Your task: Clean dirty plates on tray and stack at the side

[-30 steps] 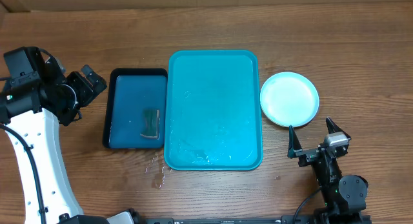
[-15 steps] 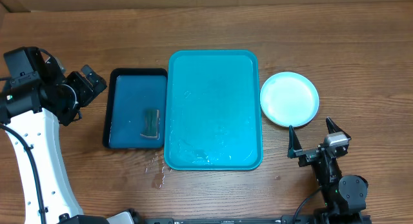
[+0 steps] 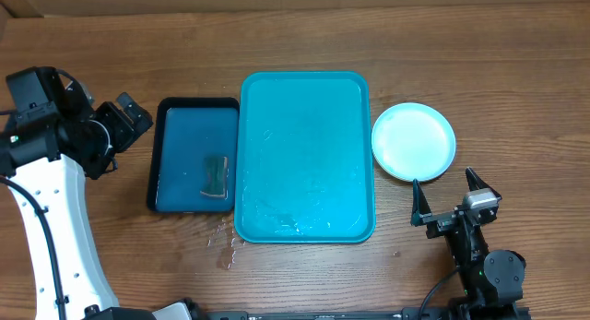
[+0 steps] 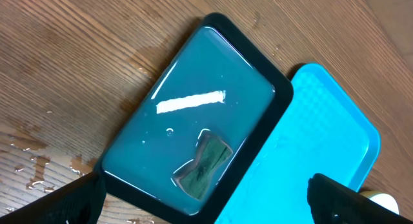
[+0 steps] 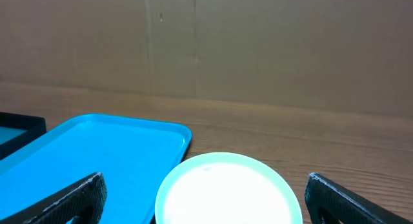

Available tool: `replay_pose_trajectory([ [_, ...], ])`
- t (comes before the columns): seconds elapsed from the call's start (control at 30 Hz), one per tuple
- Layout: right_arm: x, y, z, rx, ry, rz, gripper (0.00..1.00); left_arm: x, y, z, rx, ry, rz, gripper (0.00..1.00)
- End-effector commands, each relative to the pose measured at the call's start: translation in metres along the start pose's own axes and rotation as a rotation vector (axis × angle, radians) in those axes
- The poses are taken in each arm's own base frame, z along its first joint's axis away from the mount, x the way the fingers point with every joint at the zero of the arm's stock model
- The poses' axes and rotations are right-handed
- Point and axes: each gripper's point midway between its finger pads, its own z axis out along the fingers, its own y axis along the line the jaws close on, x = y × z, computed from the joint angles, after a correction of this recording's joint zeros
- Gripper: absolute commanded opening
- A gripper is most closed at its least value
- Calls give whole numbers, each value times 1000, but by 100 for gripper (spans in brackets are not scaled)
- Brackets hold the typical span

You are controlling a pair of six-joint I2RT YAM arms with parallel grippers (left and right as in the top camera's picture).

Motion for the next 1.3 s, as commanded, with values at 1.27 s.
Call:
replay_pose_trajectory([
  [1.27, 2, -2, 0, 11, -4, -5, 100, 78, -53, -213, 258, -611, 424, 100],
])
